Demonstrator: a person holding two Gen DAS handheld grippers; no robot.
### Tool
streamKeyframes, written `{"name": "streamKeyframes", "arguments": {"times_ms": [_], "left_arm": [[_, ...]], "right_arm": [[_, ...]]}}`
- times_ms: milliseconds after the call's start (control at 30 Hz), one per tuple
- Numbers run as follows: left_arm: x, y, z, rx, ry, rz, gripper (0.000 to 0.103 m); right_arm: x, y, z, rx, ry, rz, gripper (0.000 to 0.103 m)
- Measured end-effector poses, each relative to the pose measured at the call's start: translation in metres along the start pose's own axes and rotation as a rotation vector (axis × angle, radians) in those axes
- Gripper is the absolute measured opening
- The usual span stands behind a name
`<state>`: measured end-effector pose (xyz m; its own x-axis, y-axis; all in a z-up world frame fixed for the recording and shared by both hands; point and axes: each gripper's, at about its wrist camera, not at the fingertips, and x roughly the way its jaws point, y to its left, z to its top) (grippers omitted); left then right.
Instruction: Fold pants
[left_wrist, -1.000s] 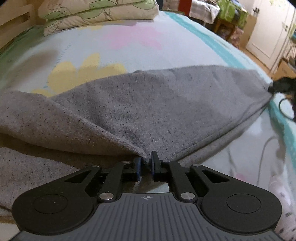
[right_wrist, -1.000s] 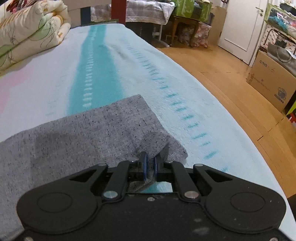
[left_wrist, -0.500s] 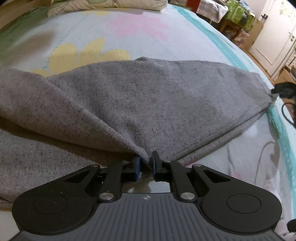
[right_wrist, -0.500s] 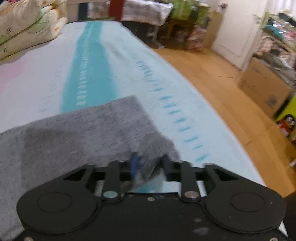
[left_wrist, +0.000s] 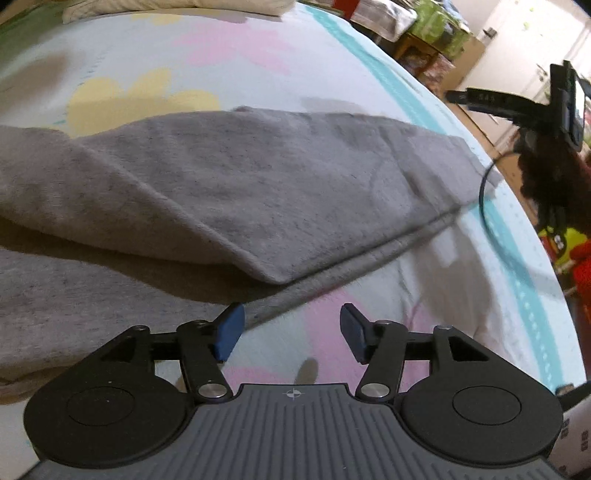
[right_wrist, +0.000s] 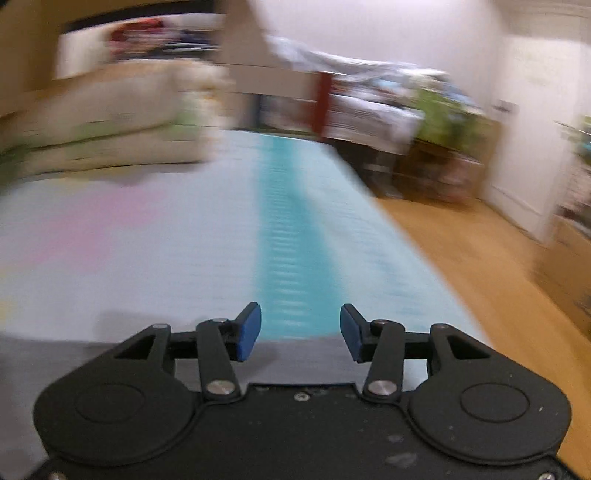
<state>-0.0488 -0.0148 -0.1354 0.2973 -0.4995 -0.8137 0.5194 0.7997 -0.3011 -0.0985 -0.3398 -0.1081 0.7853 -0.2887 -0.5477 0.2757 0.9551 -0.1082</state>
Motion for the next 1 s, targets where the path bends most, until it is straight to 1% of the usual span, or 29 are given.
{"name": "streamKeyframes", "arguments": {"times_ms": [33,100,167,233,333,400,433,467,567,667,767,833,867,933,1000], "left_arm": [[-0.003,0.003,0.000,-0.013,-0.008,0.013,0.055],[-0.013,0.014,0.002,-0.050,-0.034,0.036,0.055],[-0.025,0.025,0.005,-0.084,-0.060,0.066,0.055],[-0.037,0.040,0.008,-0.105,-0.086,0.113,0.055],[-0.051,0.065,0.014,-0.152,-0.125,0.191,0.055],[-0.056,0.084,0.016,-0.187,-0.128,0.235,0.055],[-0.058,0.094,0.017,-0.202,-0.133,0.259,0.055],[-0.059,0.101,0.018,-0.206,-0.137,0.278,0.055],[-0.061,0.123,0.023,-0.213,-0.138,0.343,0.055],[-0.063,0.148,0.025,-0.257,-0.117,0.366,0.055],[-0.065,0.167,0.025,-0.278,-0.103,0.428,0.055],[-0.066,0.180,0.024,-0.292,-0.108,0.460,0.055],[-0.067,0.184,0.024,-0.295,-0.112,0.471,0.055],[-0.070,0.193,0.025,-0.292,-0.129,0.468,0.055],[-0.071,0.195,0.029,-0.264,-0.116,0.466,0.055]], "right_arm": [[0.000,0.017,0.001,-0.031,0.010,0.094,0.049],[-0.001,0.049,0.002,-0.068,0.030,0.254,0.049],[-0.001,0.077,0.004,-0.090,0.060,0.400,0.049],[-0.003,0.106,0.006,-0.112,0.096,0.540,0.049],[-0.003,0.140,0.014,-0.167,0.150,0.715,0.049],[-0.002,0.158,0.019,-0.198,0.182,0.794,0.050],[0.000,0.166,0.021,-0.202,0.211,0.835,0.050],[0.003,0.173,0.023,-0.203,0.240,0.873,0.050],[0.004,0.193,0.020,-0.237,0.280,0.936,0.051],[0.007,0.219,0.020,-0.316,0.310,0.991,0.051],[0.012,0.240,0.026,-0.395,0.341,1.053,0.051],[0.015,0.259,0.031,-0.447,0.351,1.088,0.052],[0.017,0.267,0.032,-0.465,0.350,1.101,0.052],[0.020,0.285,0.030,-0.482,0.353,1.126,0.054],[0.025,0.300,0.028,-0.460,0.360,1.147,0.054]]}}
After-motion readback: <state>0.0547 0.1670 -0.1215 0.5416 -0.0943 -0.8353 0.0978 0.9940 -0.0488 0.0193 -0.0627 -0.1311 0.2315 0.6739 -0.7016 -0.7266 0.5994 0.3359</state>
